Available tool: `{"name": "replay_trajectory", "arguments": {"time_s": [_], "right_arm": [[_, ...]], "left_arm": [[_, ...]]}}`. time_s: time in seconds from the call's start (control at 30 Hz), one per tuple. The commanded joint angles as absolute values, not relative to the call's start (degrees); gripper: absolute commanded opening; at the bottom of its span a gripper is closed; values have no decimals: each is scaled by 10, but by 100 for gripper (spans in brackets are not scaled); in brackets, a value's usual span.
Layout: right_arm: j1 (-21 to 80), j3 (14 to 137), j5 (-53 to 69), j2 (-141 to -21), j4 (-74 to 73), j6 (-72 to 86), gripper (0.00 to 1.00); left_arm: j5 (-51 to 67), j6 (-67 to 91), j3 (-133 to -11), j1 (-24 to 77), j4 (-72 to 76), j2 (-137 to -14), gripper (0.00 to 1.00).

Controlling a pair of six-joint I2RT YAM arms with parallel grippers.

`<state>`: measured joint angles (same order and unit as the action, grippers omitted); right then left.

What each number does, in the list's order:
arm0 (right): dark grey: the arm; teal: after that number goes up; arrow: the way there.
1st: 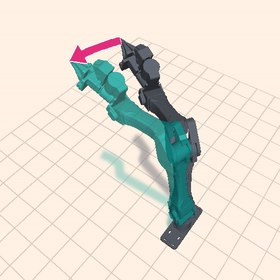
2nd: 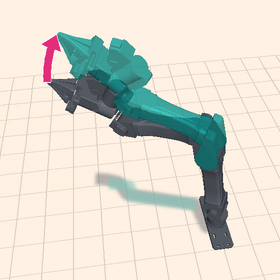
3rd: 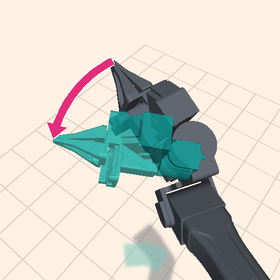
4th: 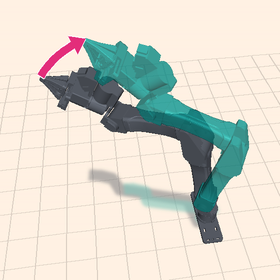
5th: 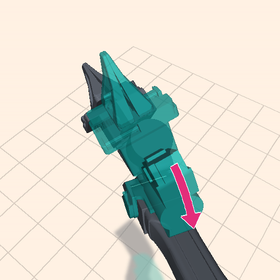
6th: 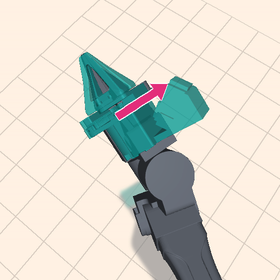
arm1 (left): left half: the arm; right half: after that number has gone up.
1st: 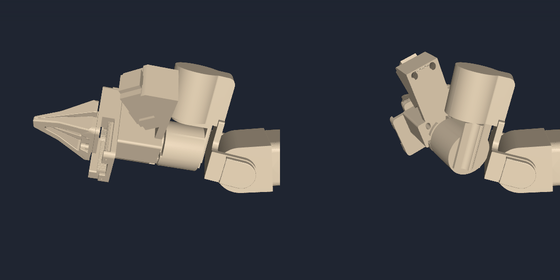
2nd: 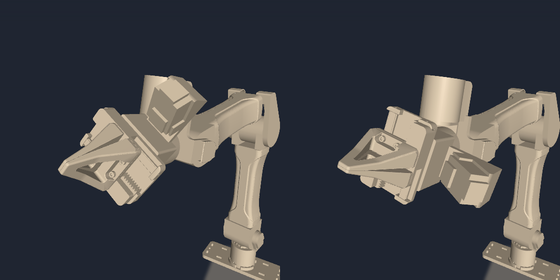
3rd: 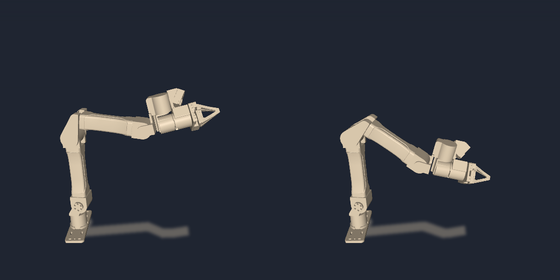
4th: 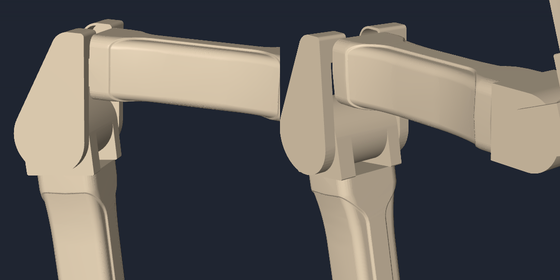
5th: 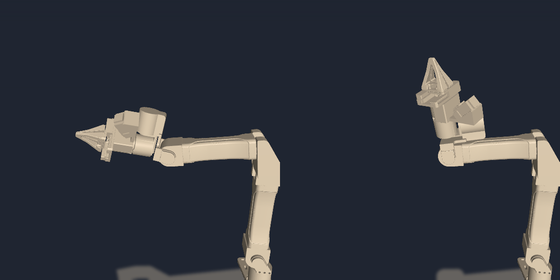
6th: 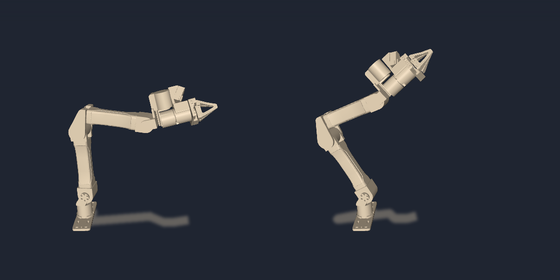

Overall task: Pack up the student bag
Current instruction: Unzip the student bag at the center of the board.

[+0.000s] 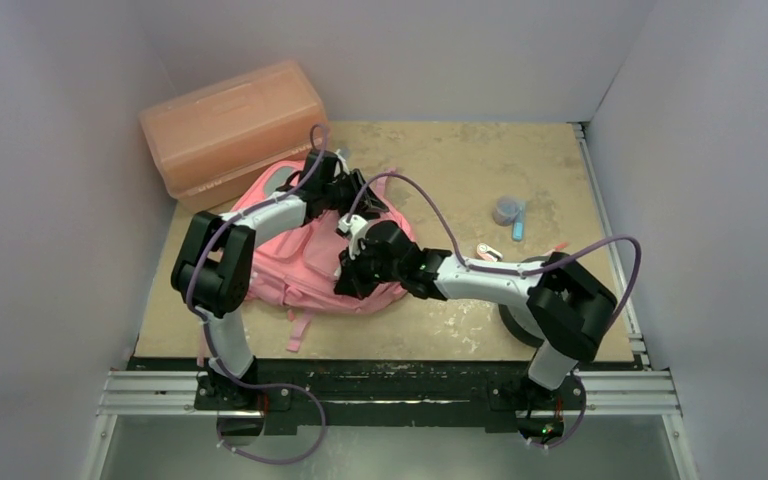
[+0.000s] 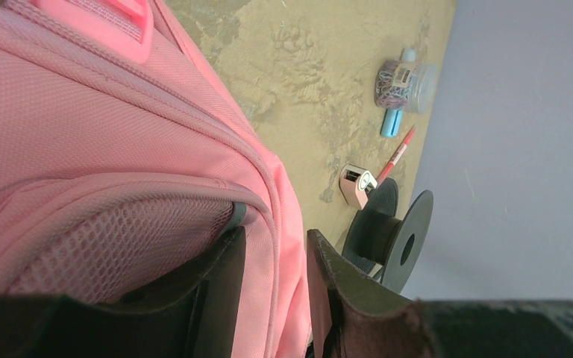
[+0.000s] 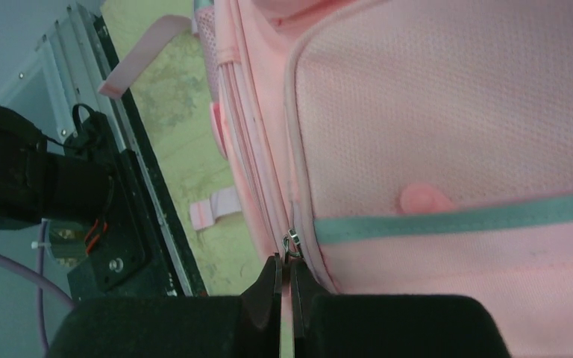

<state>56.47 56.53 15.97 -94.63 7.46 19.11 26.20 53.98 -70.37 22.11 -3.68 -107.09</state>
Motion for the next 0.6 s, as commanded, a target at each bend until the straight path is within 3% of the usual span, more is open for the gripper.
{"name": "replay_trajectory", "arguments": {"time_s": [0.0, 0.2, 0.4, 0.57], "right_arm": [[579, 664, 142, -983, 87, 182, 1], [582, 714, 122, -1009, 38, 145, 7], [580, 643, 130, -937, 29, 134, 34], [566, 609, 140, -879, 2, 117, 40]], "left_arm": [[166, 522, -684, 207, 18, -1085, 36], [166, 516, -679, 207, 21, -1086, 37], [182, 495, -696, 207, -42, -1050, 52], [249, 502, -757, 206, -156, -1034, 70]]}}
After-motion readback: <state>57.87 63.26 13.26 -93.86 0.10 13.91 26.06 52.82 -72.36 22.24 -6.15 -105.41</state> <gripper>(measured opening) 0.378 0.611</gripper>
